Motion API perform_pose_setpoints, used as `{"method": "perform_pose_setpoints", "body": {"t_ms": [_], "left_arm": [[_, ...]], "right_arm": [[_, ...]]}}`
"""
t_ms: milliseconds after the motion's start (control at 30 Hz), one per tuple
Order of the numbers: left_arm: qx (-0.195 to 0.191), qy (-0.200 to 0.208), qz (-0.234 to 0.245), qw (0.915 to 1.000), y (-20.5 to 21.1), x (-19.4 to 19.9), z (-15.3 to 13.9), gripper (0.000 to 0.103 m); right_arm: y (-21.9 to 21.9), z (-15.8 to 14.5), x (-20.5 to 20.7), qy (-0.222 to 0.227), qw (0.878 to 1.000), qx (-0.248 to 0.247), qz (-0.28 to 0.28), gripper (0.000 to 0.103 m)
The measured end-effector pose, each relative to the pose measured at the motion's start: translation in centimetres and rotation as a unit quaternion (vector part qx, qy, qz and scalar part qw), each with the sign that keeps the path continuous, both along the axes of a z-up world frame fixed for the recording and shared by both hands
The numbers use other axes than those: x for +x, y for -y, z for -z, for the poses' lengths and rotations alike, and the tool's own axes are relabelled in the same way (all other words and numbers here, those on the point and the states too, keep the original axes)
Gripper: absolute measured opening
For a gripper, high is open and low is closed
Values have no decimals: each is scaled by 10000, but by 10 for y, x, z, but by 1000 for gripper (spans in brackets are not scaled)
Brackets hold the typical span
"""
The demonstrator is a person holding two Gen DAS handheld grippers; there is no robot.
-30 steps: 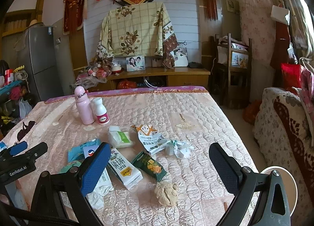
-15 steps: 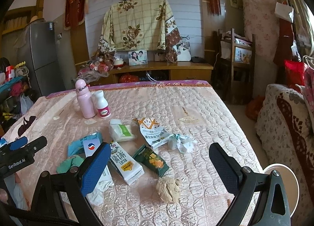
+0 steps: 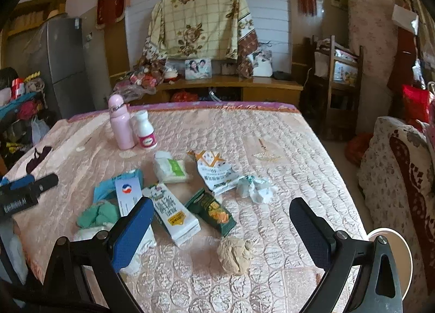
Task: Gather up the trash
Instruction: 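Grasp the beige crumpled paper with right gripper while left grasps white tissue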
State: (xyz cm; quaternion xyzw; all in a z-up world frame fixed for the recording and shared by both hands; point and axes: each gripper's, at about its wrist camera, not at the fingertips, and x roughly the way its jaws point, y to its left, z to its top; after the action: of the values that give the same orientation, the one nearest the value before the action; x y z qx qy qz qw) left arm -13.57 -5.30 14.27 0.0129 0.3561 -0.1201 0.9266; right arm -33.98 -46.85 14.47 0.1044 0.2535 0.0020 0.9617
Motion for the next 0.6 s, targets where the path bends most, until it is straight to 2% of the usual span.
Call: {"method": "perform_pose_setpoints", "body": {"t_ms": [133, 267, 367, 433, 500, 600], "left_arm": [[64, -169, 320, 9993, -4, -3, -2, 96], [58, -477, 790, 9957, 7, -10, 5, 96], [12, -705, 1171, 9906, 24, -14, 15, 96], [57, -762, 1372, 9876, 37, -16, 19, 96], [225, -806, 1644, 9828, 54, -19, 26, 96], [841, -809, 1990, 9730, 83, -21, 38, 96]], "right_arm": [[1, 8, 2, -86, 9997, -61, -222, 99], [10, 22, 9, -333, 9988, -141, -339, 82], [18, 35, 18, -614, 9963, 165, -573, 71], [21, 39, 21, -692, 9952, 317, -617, 70], [25, 40, 21, -701, 9953, 345, -576, 70], [30, 38, 19, -675, 9956, 290, -578, 70]]}}
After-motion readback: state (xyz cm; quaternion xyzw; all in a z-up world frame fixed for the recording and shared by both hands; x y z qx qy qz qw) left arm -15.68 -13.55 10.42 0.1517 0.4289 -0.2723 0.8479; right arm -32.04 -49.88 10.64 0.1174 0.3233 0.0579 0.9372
